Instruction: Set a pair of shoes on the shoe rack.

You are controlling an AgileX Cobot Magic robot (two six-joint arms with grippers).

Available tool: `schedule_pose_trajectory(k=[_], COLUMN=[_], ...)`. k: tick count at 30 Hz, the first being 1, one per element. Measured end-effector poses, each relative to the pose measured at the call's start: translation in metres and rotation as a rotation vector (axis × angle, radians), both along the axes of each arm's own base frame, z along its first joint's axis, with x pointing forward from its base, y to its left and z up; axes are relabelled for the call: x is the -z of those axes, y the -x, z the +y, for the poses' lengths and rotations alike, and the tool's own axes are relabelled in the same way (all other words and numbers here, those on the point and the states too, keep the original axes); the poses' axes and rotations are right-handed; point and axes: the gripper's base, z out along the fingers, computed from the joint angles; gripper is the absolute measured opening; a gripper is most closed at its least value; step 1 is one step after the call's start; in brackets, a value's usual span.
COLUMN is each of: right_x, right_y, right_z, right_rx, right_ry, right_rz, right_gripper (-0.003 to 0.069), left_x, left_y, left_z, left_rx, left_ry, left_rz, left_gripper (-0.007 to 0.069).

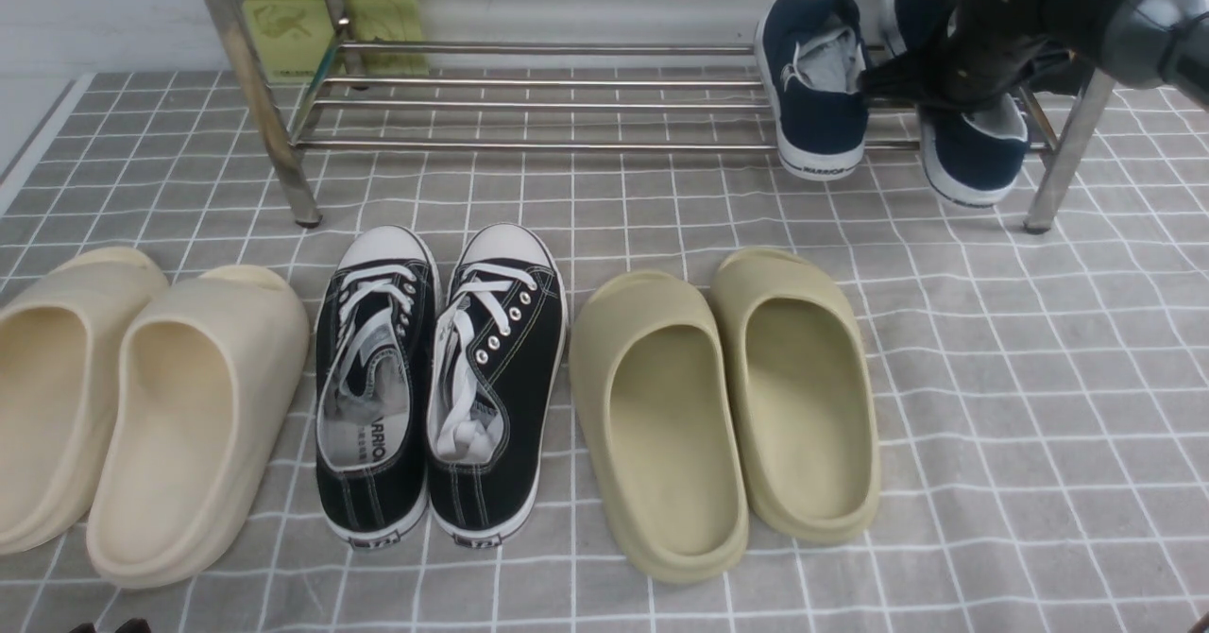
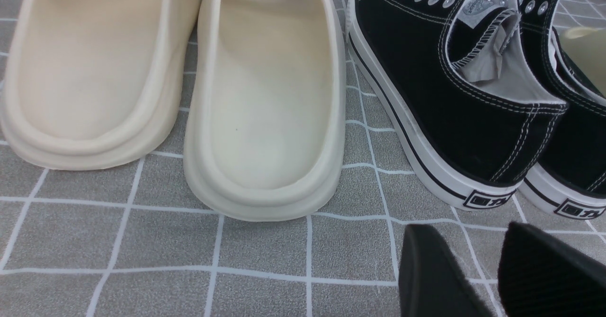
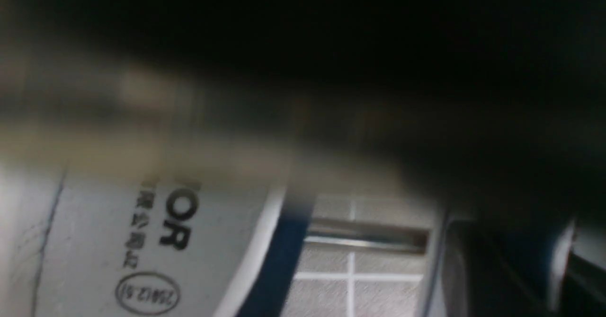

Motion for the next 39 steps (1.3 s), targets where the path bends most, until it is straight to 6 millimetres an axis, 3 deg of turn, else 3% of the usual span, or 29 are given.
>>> schedule_pose_trajectory(k=[2, 4, 5, 7, 9, 10, 11, 15, 17, 18, 20, 24, 26, 27, 29, 34, 39], right_x=[-0.001, -0.009, -0.010, -0.026, -0.050, -0.057, -0.082, -0.150, -0.162, -0.180, -0.192, -0.179, -0.154, -0.155, -0.119, -0.053, -0.024], right_y=[0.000, 0.004, 0.006, 0.016, 0.031, 0.034, 0.050, 0.101, 0.115, 0.143, 0.172, 0.230, 0.257, 0.264, 0.301, 0.358, 0.388], right_z=[0.000, -0.002, -0.002, -0.005, -0.008, -0.008, -0.010, -0.015, -0.016, -0.021, -0.026, -0.038, -0.042, -0.043, -0.049, -0.056, -0.060], right_rx=[0.000, 0.008, 0.013, 0.014, -0.012, -0.015, -0.036, -0.067, -0.075, -0.083, -0.089, -0.090, -0.084, -0.084, -0.097, -0.137, -0.140], right_ry=[0.001, 0.007, 0.010, 0.026, 0.046, 0.047, 0.049, -0.016, -0.033, -0.045, -0.048, -0.058, -0.088, -0.093, -0.120, -0.155, -0.222], right_rz=[-0.005, 0.008, 0.022, 0.054, 0.071, 0.066, 0.064, -0.024, -0.046, -0.103, -0.158, -0.258, -0.282, -0.300, -0.360, -0.492, -0.610], right_gripper=[0.0192, 0.0351, 0.0375, 0.0508, 0.0584, 0.0589, 0.0612, 0.0568, 0.0528, 0.0447, 0.0355, 0.0089, 0.0012, 0.0008, -0.0003, -0.0003, -0.0003], left_x=[0.000, 0.000, 0.000, 0.000, 0.000, 0.000, 0.000, 0.000, 0.000, 0.000, 0.000, 0.000, 0.000, 0.000, 0.000, 0.000, 0.000], left_y=[0.000, 0.000, 0.000, 0.000, 0.000, 0.000, 0.000, 0.000, 0.000, 0.000, 0.000, 0.000, 0.000, 0.000, 0.000, 0.000, 0.000], left_z=[0.000, 0.000, 0.000, 0.000, 0.000, 0.000, 0.000, 0.000, 0.000, 0.000, 0.000, 0.000, 0.000, 0.000, 0.000, 0.000, 0.000], left_rx=[0.000, 0.000, 0.000, 0.000, 0.000, 0.000, 0.000, 0.000, 0.000, 0.000, 0.000, 0.000, 0.000, 0.000, 0.000, 0.000, 0.000], left_ry=[0.000, 0.000, 0.000, 0.000, 0.000, 0.000, 0.000, 0.000, 0.000, 0.000, 0.000, 0.000, 0.000, 0.000, 0.000, 0.000, 0.000], left_rz=[0.000, 0.000, 0.000, 0.000, 0.000, 0.000, 0.000, 0.000, 0.000, 0.000, 0.000, 0.000, 0.000, 0.000, 0.000, 0.000, 0.000], left_gripper=[0.0238, 0.0238, 0.0238, 0.0238, 0.0238, 0.0238, 0.0238, 0.0238, 0.0238, 0.0238, 0.0238, 0.0238, 0.0238, 0.0238, 0.0238, 0.0238, 0.0238])
